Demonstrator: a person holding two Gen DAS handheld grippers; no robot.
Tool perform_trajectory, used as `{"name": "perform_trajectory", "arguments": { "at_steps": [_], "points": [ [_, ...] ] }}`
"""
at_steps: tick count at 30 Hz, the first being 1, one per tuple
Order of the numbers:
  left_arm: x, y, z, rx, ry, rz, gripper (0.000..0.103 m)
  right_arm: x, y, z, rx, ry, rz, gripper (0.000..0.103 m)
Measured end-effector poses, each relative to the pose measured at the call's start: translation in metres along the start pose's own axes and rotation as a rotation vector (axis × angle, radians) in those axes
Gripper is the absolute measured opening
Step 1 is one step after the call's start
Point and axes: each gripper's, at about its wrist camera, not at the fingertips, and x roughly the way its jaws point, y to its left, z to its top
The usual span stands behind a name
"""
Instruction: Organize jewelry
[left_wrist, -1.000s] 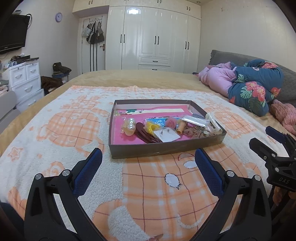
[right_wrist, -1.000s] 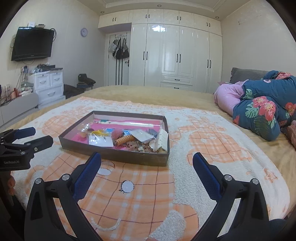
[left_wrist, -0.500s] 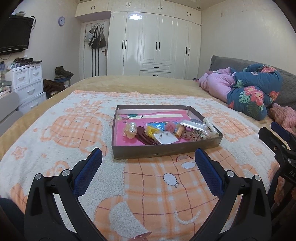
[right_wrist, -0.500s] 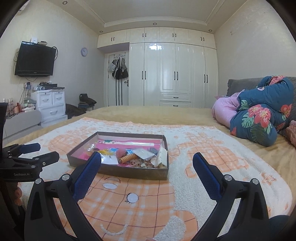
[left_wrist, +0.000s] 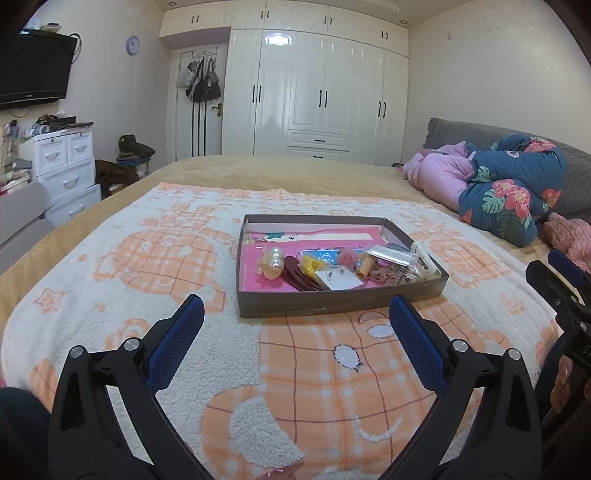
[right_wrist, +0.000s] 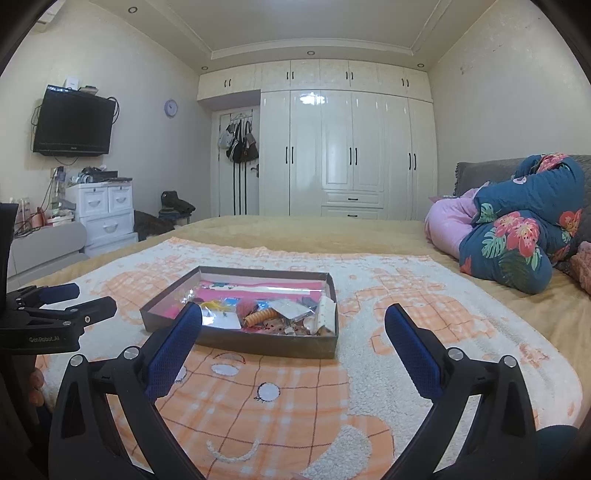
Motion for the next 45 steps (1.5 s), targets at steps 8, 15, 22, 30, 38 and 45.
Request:
{"name": "perform_trajectory", "arguments": {
  "at_steps": [8,15,22,30,38,45],
  "points": [
    [-0.002,0.001,-0.001,-0.004,-0.021,0.007,0.092,0.003,-0.003,-0.002,0.014,0.003,-0.012,0.097],
    [0.000,0.004,0.000,-0.019,-0.012,0.012,0.092,0.005,-0.002,-0.003,0.010,0.011,-0.018,0.097],
    [0.001,0.005,0.000,-0.015,-0.012,0.011,0.092,0.006,-0.001,-0.003,0.008,0.016,-0.017,0.097],
    [0.002,0.005,0.000,-0.015,-0.011,0.013,0.092,0.009,-0.001,-0.005,0.004,0.029,-0.010,0.097],
    [0.001,0.005,0.000,-0.016,-0.011,0.011,0.092,0.010,-0.001,-0.005,0.006,0.031,-0.010,0.097],
    [0.001,0.004,0.000,-0.015,-0.012,0.011,0.092,0.010,-0.001,-0.005,0.006,0.029,-0.010,0.097]
  ]
}}
